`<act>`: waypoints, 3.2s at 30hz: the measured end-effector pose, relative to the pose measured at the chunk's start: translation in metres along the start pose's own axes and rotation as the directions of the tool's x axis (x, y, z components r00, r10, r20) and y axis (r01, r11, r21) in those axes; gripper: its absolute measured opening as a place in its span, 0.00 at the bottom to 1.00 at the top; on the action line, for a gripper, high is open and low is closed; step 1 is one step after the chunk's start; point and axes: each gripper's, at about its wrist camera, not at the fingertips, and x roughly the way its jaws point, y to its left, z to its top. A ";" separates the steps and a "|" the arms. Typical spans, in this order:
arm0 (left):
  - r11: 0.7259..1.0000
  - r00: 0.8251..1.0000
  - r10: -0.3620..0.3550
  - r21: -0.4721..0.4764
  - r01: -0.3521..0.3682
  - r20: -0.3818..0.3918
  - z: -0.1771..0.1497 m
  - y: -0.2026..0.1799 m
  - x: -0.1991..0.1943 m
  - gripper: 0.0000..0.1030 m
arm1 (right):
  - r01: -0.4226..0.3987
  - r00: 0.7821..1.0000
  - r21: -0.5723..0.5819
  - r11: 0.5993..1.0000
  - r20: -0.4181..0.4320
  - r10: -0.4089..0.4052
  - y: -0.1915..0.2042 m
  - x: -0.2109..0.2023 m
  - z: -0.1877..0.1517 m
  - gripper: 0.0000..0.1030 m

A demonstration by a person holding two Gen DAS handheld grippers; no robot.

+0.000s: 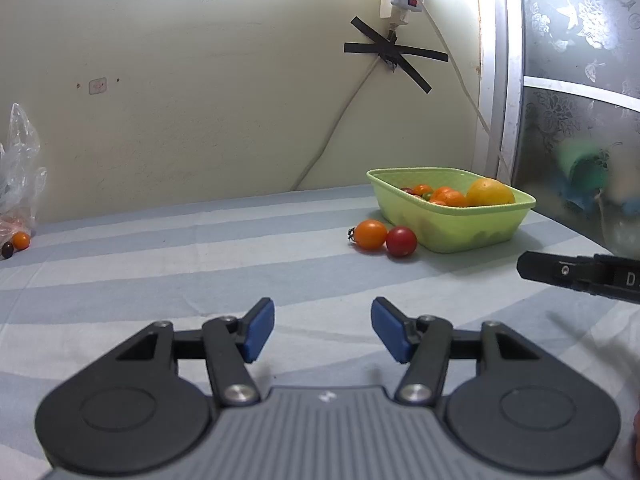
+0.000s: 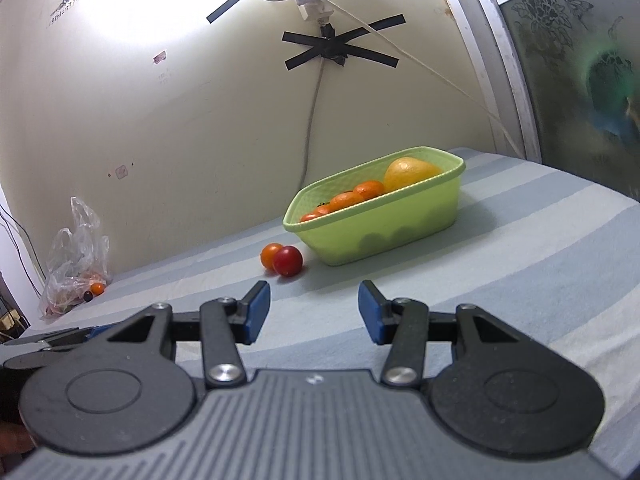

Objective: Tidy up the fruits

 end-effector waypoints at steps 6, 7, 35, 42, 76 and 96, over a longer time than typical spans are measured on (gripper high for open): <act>1.000 1.000 0.001 0.000 -0.001 0.012 -0.001 -0.002 -0.003 0.54 | 0.006 1.000 -0.003 1.000 0.000 -0.006 0.000 0.000 0.000 0.50; 1.000 1.000 0.000 -0.001 0.000 0.015 -0.001 -0.002 -0.003 0.55 | 0.008 1.000 -0.004 1.000 0.002 -0.008 0.000 0.000 -0.001 0.50; 0.996 0.989 -0.061 -0.062 0.070 0.137 -0.003 0.011 -0.019 1.00 | 0.066 0.998 -0.001 0.998 -0.020 -0.066 0.001 0.006 0.000 0.52; 0.994 0.986 -0.059 -0.078 0.072 0.159 -0.005 0.012 -0.023 1.00 | 0.059 0.998 0.004 0.998 -0.026 -0.059 -0.001 0.008 0.000 0.52; 1.000 0.991 0.005 0.000 -0.005 0.132 -0.006 0.000 -0.021 1.00 | 0.071 0.997 -0.027 0.997 0.007 -0.071 0.006 -0.002 -0.006 0.64; 0.999 0.994 -0.016 0.033 0.012 0.108 -0.005 -0.005 -0.018 1.00 | 0.067 0.998 -0.023 0.998 0.008 -0.066 0.004 -0.002 -0.005 0.65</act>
